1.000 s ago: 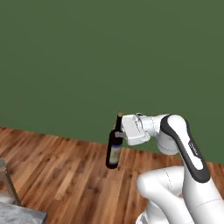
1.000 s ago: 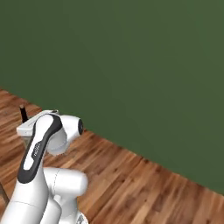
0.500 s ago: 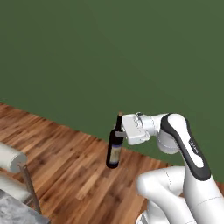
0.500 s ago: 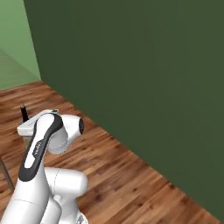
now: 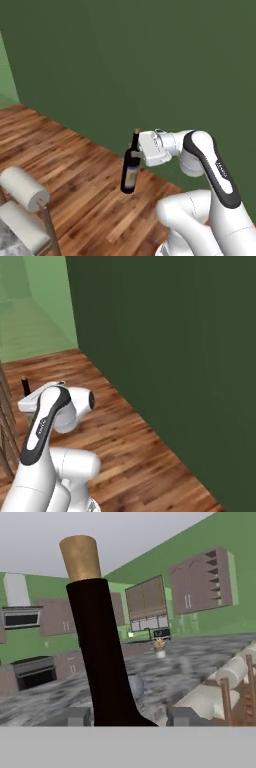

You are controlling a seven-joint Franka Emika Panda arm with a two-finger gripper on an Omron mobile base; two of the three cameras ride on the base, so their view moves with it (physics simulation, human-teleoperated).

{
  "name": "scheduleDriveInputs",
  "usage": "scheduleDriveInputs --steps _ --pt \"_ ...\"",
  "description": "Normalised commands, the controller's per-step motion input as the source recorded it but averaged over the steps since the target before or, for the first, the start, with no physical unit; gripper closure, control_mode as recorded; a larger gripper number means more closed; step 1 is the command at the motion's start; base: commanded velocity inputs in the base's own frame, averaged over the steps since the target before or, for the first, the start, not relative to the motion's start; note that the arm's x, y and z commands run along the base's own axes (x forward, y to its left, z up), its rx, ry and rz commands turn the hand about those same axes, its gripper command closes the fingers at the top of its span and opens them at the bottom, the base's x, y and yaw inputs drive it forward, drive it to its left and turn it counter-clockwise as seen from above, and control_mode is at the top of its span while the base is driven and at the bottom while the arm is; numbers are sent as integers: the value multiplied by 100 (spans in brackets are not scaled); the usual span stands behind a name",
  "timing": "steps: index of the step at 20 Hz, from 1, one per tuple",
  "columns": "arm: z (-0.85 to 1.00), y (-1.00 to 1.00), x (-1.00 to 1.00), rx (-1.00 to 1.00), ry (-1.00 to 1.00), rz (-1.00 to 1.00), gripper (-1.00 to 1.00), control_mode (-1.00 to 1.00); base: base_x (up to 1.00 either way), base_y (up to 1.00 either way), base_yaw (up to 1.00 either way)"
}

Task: There is a wine glass and glass cup on the dining counter. Place the wine bottle next to the wine glass and the juice bottle next to the glass cup.

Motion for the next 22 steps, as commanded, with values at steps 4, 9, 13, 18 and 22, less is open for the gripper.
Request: scheduleDriveInputs --steps 4,9,13,18,22 --pt "0 0 0 0 0 0 100 100 85 -3 20" --pt "0 0 0 0 0 0 100 100 73 -16 23" --pt "0 0 0 0 0 0 100 100 48 -21 45" --pt "0 0 0 0 0 0 100 100 37 -16 60" --pt "0 0 0 0 0 0 100 100 42 -18 55"
